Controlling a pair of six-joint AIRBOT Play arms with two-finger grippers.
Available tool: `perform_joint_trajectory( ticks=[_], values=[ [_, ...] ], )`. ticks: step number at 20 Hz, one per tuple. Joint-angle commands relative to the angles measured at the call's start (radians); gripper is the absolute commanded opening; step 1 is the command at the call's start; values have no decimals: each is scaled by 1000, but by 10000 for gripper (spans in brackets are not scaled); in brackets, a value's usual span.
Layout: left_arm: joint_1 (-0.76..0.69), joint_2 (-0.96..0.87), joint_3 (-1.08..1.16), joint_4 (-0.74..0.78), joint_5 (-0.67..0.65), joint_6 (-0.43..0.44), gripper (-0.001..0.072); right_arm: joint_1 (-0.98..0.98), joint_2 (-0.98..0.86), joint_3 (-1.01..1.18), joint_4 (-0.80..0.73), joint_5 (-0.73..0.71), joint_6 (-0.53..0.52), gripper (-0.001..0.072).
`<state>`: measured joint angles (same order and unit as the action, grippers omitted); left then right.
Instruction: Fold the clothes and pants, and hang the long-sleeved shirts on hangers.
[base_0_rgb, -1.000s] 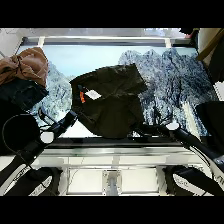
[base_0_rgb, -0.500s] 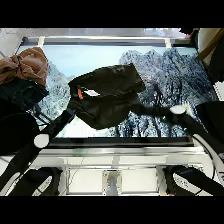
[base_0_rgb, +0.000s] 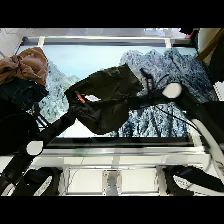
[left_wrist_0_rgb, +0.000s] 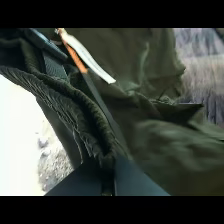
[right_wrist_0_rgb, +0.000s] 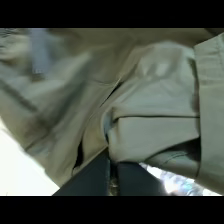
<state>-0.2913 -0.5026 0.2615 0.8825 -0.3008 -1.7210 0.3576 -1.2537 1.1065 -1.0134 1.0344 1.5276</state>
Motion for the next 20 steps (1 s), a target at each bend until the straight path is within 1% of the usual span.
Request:
perform_joint_trajectory(
  ticks=[1, 2, 4, 5, 6, 9, 12, 14, 16, 17, 20],
  values=[
    [0, 1, 0, 8, -30, 0, 26, 55, -221, 29, -23, -121, 61, 484],
    [0, 0, 0, 8, -31, 0, 26, 56, -284, 47, -8, -138, 58, 530],
    [0, 0, 0, 8, -30, 0, 26, 51, -335, 61, -45, -138, 49, 527],
    [0, 0, 0, 8, -30, 0, 26, 45, -329, 61, -113, -129, 50, 508],
    [0, -1, 0, 8, -30, 0, 26, 30, -310, 61, -187, -104, 51, 486],
    [0, -3, 0, 8, -30, 0, 26, -38, -194, 55, -358, -30, 51, 486],
    [0, -3, 0, 8, -30, 0, 26, -120, -12, 14, -410, -24, 51, 486],
    [0, -3, 0, 8, -30, 0, 26, -175, 101, -65, -415, 2, 50, 486],
    [0, -3, 0, 8, -30, 0, 26, -211, 206, -234, -393, 1, 52, 486],
    [0, -3, 0, 8, -30, 0, 26, -214, 259, -349, -338, -31, 54, 486],
    [0, -3, 0, 8, -30, 0, 27, -214, 369, -638, -83, -173, 50, 486]
  ],
)
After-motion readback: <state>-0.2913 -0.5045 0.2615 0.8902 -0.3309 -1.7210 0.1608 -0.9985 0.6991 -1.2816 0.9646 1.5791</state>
